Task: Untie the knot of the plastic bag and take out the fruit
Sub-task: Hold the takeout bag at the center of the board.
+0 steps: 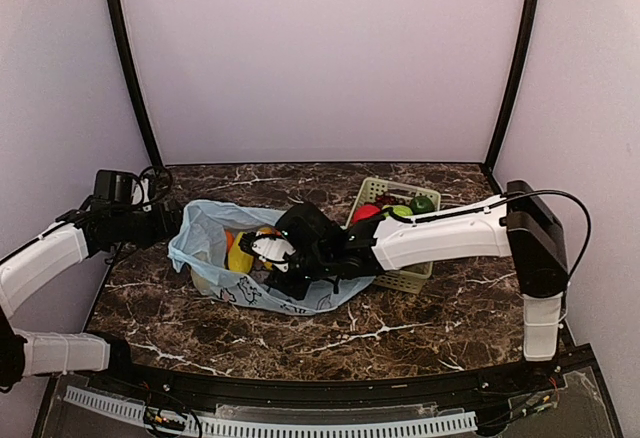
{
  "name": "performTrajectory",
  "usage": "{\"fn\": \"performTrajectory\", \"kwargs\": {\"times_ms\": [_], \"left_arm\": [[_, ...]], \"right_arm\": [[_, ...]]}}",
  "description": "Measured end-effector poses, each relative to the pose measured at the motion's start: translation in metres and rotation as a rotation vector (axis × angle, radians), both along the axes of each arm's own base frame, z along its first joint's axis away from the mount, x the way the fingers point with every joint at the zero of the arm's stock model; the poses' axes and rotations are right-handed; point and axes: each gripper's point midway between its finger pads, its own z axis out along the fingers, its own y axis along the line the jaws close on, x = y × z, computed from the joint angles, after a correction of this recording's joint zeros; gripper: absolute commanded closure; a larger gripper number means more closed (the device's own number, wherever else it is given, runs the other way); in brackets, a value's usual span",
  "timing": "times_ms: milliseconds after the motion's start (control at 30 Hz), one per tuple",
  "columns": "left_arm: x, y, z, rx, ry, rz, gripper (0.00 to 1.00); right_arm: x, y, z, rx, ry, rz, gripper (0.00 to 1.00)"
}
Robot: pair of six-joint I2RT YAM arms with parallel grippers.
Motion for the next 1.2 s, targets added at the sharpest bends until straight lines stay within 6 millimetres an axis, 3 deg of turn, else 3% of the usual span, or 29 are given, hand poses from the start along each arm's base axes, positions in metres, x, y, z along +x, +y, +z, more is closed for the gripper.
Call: {"fn": "performTrajectory", "kwargs": {"times_ms": [133, 267, 400, 567, 900, 1200], "left_arm": [[0.002, 0.005, -0.017, -0.029, 0.021, 0.039, 0.15], [0.003, 0.005, -0.036, -0.069, 0.051, 0.062, 0.40], [0.002, 0.001, -0.054, -0.110, 0.088, 0.060, 0.45], [0.002, -0.006, -0.058, -0.153, 0.091, 0.047, 0.43], [-0.013, -0.013, -0.081, -0.209, 0.137, 0.030, 0.25], [-0.013, -0.030, -0.090, -0.295, 0.159, -0.038, 0.17]], "right_arm": [[0.007, 0.001, -0.018, -0.046, -0.002, -0.004, 0.69], [0.022, 0.007, -0.019, -0.035, -0.004, -0.027, 0.70], [0.041, 0.014, -0.014, -0.005, -0.002, -0.067, 0.71], [0.057, 0.017, -0.013, 0.026, 0.022, -0.110, 0.72], [0.075, 0.022, -0.015, 0.079, 0.082, -0.174, 0.71], [0.074, 0.029, -0.024, 0.094, 0.141, -0.179, 0.71]]}}
